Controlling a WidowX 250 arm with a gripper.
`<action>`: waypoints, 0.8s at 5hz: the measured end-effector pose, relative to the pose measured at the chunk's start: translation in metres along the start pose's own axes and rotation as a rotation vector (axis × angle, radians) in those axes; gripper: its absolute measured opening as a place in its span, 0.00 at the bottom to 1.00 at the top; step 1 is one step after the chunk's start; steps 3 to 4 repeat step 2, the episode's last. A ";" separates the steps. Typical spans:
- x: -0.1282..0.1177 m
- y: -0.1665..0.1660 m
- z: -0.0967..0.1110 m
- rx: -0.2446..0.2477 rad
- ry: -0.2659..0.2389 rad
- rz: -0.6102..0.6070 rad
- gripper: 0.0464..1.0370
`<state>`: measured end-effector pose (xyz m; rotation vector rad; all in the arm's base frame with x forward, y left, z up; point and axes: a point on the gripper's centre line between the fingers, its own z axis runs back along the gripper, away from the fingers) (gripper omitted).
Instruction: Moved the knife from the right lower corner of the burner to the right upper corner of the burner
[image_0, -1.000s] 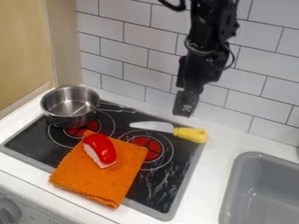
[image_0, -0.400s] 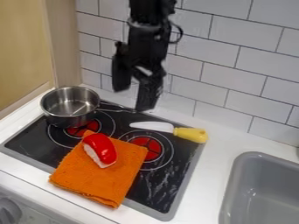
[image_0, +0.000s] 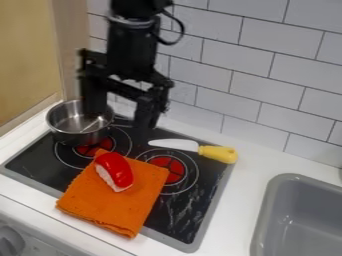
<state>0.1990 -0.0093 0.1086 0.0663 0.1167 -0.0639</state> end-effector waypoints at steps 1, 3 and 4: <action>-0.024 -0.044 0.005 -0.057 -0.036 -0.024 0.96; -0.041 -0.071 0.011 -0.048 -0.023 -0.098 0.96; -0.041 -0.071 0.011 -0.048 -0.023 -0.098 0.96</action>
